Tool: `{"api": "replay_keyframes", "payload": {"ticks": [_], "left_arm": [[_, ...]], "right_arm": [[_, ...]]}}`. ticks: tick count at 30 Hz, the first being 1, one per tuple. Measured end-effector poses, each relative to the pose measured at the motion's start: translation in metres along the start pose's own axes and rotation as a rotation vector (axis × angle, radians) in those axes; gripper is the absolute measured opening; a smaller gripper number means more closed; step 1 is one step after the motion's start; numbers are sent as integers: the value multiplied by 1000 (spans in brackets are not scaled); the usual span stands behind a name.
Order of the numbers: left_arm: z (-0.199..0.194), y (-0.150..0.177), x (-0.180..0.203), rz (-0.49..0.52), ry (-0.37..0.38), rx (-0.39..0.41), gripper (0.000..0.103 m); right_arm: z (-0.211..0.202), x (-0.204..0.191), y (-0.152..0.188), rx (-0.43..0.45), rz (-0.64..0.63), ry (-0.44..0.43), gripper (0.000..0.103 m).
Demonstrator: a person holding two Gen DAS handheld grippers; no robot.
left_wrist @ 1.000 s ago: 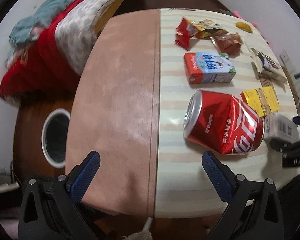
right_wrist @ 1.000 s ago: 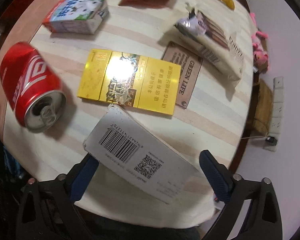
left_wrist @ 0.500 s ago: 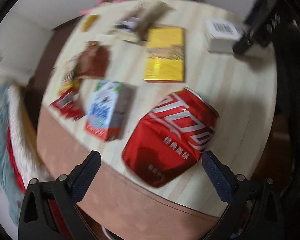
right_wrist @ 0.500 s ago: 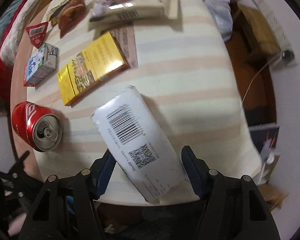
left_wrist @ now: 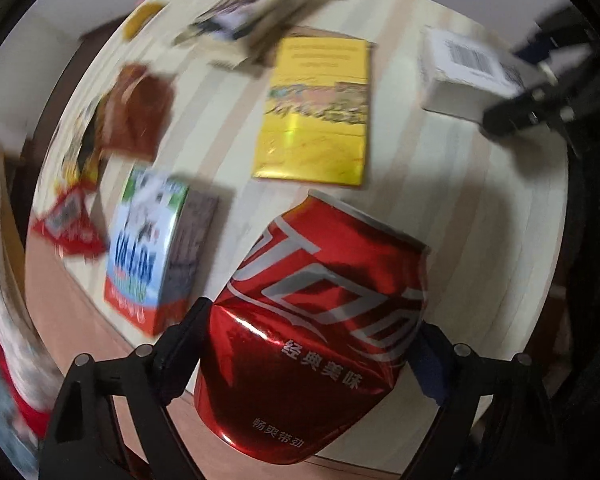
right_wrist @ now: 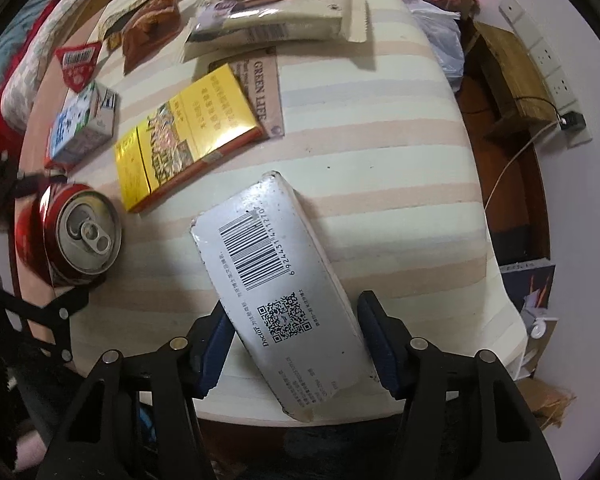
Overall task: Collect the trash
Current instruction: 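Grasp the red cola can with the left tool while the right tool grasps the white barcode box, then carry both items over the white bin and open both tools to drop them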
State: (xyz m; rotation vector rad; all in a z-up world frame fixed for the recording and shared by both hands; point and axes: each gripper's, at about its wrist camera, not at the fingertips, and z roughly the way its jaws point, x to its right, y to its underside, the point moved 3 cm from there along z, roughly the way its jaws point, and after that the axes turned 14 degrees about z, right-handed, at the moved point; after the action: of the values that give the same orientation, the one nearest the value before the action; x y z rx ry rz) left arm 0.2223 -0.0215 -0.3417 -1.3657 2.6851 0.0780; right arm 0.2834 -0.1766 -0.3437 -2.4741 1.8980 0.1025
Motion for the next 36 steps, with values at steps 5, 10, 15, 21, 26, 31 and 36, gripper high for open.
{"api": "replay_keyframes", "payload": {"ticks": [5, 10, 15, 21, 26, 31, 36], "left_arm": [[2, 35, -20, -408, 107, -74, 88], [-4, 52, -24, -521, 117, 32, 88], [-6, 47, 11, -448, -10, 79, 84], [-25, 68, 30, -585, -99, 73, 84], [-53, 90, 38, -717, -187, 128, 83], [-73, 105, 24, -821, -235, 206, 83], [-114, 144, 10, -950, -248, 322, 83]], "right_arm": [[-3, -8, 6, -67, 25, -100, 68], [0, -36, 11, -47, -71, -71, 68], [4, -57, 23, -5, -111, 23, 65], [-1, -61, 40, 70, -50, 33, 51], [-17, -67, 61, 120, -11, 5, 51], [-48, -87, 86, 198, -7, -58, 51], [-81, -105, 99, 267, -11, -118, 51]]}}
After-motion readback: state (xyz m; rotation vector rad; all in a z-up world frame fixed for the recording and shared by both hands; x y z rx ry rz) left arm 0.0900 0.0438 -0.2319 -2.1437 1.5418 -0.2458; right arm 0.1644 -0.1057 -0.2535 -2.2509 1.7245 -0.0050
